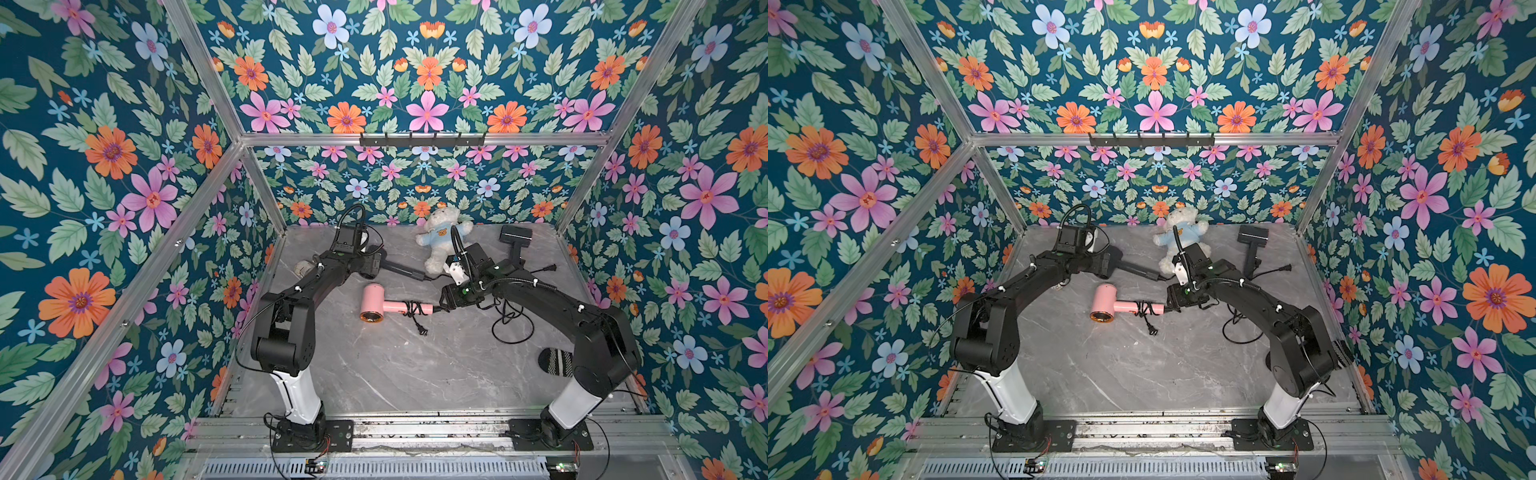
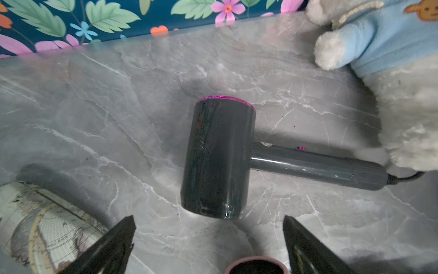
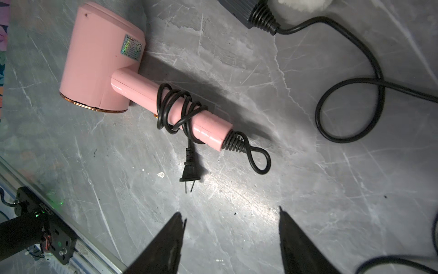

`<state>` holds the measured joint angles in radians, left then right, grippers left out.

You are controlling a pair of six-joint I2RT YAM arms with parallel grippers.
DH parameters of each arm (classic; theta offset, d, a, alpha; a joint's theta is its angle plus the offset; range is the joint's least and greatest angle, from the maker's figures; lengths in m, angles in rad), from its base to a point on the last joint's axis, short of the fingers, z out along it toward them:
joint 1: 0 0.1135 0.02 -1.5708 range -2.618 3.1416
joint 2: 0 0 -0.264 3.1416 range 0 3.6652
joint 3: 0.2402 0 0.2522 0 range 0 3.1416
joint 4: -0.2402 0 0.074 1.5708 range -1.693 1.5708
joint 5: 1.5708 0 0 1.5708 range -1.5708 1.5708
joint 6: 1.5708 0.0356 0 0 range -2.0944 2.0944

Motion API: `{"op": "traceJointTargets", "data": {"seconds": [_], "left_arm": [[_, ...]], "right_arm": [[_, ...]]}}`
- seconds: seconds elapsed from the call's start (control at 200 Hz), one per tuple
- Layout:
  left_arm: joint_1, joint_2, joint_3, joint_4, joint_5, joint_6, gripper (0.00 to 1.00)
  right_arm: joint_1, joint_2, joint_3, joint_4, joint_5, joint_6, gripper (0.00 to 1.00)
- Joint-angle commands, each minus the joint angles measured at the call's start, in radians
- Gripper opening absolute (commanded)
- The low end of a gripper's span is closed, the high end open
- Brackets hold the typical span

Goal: Wrap the cord around the hair dryer
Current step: Pick up the hair dryer from the center of the board.

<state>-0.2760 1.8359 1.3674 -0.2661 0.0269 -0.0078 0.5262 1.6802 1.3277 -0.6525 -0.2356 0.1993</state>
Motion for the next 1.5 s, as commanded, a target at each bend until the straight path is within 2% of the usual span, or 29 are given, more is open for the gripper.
{"op": "traceJointTargets", "data": {"seconds": [0.0, 0.155, 0.315, 0.345, 0.535, 0.745, 1.02, 1.115, 1.2, 1.375, 1.495], "left_arm": [[0.002, 0.025, 0.025, -0.029, 0.008, 0.059, 0.99], [0.01, 0.086, 0.078, -0.035, 0.012, 0.081, 0.99], [0.014, 0.189, 0.185, -0.099, 0.087, 0.129, 0.99], [0.015, 0.201, 0.196, -0.109, 0.104, 0.145, 0.99], [0.025, 0.214, 0.189, -0.141, 0.163, 0.212, 0.99], [0.025, 0.274, 0.25, -0.204, 0.113, 0.233, 0.99], [0.026, 0.34, 0.297, -0.188, 0.081, 0.198, 0.99], [0.026, 0.356, 0.309, -0.183, 0.078, 0.19, 0.91], [0.025, 0.367, 0.321, -0.182, 0.073, 0.19, 0.88], [0.026, 0.402, 0.354, -0.196, 0.069, 0.189, 0.77], [0.026, 0.397, 0.357, -0.19, 0.06, 0.182, 0.63]], "right_arm": [[0.0, -0.012, 0.001, 0.005, -0.02, 0.005, 0.64], [0.001, -0.013, -0.034, 0.03, -0.039, 0.025, 0.64], [0.001, -0.013, -0.058, 0.03, -0.041, 0.032, 0.65], [0.001, -0.048, -0.064, 0.032, -0.04, 0.032, 0.65], [0.001, -0.062, -0.088, 0.033, -0.02, 0.031, 0.64], [0.001, -0.047, -0.09, 0.042, -0.03, 0.032, 0.64], [0.001, -0.041, -0.127, 0.058, -0.043, 0.037, 0.64], [0.001, -0.043, -0.146, 0.069, -0.048, 0.041, 0.64], [0.001, -0.042, -0.154, 0.074, -0.05, 0.042, 0.64], [0.001, -0.043, -0.166, 0.084, -0.054, 0.045, 0.64], [0.001, -0.048, -0.171, 0.082, -0.054, 0.046, 0.64]]}}
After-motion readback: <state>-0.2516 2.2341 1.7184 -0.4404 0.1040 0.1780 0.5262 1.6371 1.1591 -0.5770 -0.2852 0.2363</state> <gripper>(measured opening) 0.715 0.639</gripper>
